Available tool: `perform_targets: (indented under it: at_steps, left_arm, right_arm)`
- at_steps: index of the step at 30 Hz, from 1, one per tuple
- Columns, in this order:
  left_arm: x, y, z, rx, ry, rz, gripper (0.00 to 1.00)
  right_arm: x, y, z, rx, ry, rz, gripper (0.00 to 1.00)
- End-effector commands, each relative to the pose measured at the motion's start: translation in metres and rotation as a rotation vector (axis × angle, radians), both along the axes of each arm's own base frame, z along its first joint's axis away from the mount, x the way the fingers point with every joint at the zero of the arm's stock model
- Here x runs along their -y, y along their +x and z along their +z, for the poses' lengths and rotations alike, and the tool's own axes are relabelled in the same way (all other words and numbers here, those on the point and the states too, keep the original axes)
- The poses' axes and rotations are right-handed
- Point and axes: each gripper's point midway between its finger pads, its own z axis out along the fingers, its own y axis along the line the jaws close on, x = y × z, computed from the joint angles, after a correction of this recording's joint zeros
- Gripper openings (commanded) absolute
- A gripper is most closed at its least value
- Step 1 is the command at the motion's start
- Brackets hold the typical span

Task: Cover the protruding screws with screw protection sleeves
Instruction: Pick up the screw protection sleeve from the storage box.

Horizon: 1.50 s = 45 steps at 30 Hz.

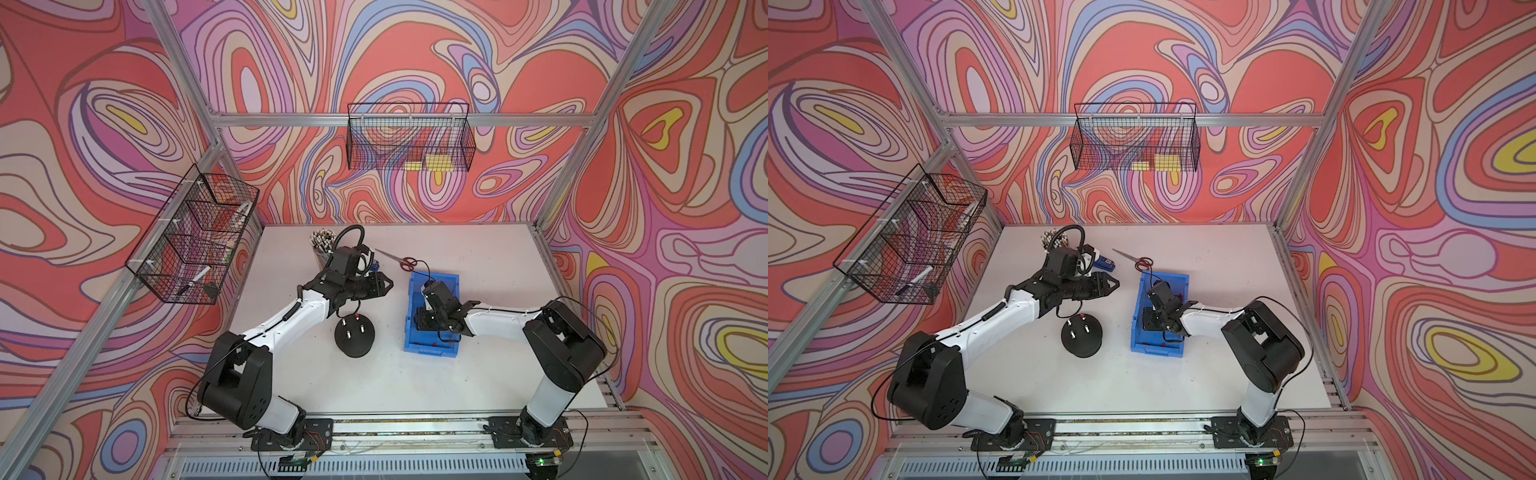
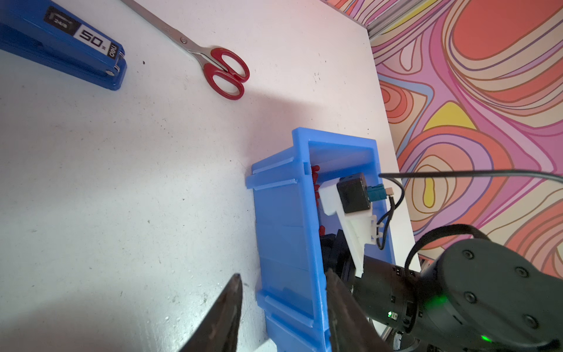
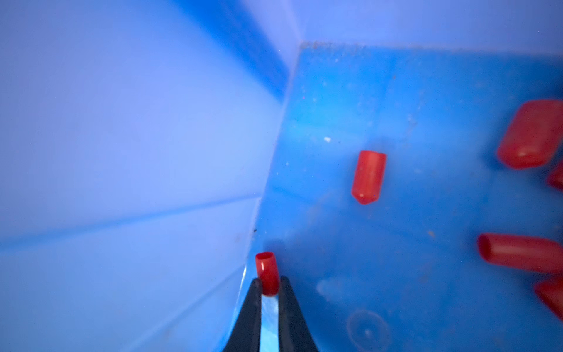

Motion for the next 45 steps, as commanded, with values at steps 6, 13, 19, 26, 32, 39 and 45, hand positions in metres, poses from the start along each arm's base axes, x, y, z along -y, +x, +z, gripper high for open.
perform_targets:
  at_steps: [6,13,19,26,32,39,45]
  left_arm:
    - [0.003,0.002,0.014,0.034,-0.01,-0.004,0.47]
    - [-0.004,0.008,0.07,0.234,0.079,-0.061,0.52]
    - [0.006,-0.025,0.12,0.426,0.168,-0.374,0.54]
    - [0.018,-0.092,0.131,0.465,0.061,-0.712,0.59]
    - [0.027,-0.129,0.131,0.385,-0.068,-0.872,0.57]
    - [0.038,-0.138,0.127,0.328,-0.117,-0.922,0.46]
    - [0.043,-0.14,0.119,0.3,-0.097,-0.936,0.42]
  right_arm:
    - [0.002,0.005,0.005,0.024,-0.035,0.025,0.01]
    - [-0.001,0.003,0.052,0.118,0.018,0.07,0.0]
    - [0.002,-0.013,0.108,0.226,0.067,0.165,0.0]
    - [-0.013,-0.058,0.185,0.437,0.246,0.436,0.0]
    - [-0.021,-0.085,0.232,0.566,0.391,0.568,0.0]
    - [-0.033,-0.093,0.25,0.575,0.482,0.63,0.0]
    - [-0.035,-0.096,0.257,0.584,0.513,0.642,0.0]
